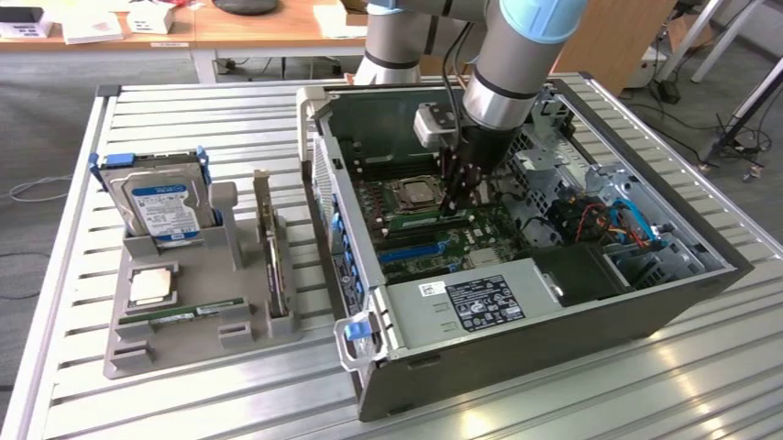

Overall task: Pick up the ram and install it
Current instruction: 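Insert the ram into the slot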

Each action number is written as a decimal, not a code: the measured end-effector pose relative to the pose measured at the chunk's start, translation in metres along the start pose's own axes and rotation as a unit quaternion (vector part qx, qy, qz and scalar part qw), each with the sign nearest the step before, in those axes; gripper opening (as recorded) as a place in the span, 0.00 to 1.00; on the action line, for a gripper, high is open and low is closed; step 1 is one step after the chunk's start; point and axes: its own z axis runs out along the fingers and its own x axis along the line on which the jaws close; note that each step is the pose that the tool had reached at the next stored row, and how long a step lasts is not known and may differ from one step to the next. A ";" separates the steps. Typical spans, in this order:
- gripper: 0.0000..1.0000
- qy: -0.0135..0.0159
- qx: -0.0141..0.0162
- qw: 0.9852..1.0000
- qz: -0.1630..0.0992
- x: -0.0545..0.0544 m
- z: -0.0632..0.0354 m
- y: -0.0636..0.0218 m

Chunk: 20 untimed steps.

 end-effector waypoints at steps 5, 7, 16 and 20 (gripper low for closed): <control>0.12 0.000 0.000 1.000 0.000 0.000 0.0011 -0.0001; 0.12 0.000 0.000 1.000 0.000 0.000 0.0013 -0.0001; 0.12 0.000 0.000 1.000 0.000 0.000 0.0031 -0.0002; 0.12 0.000 0.000 1.000 0.000 0.000 0.0042 -0.0002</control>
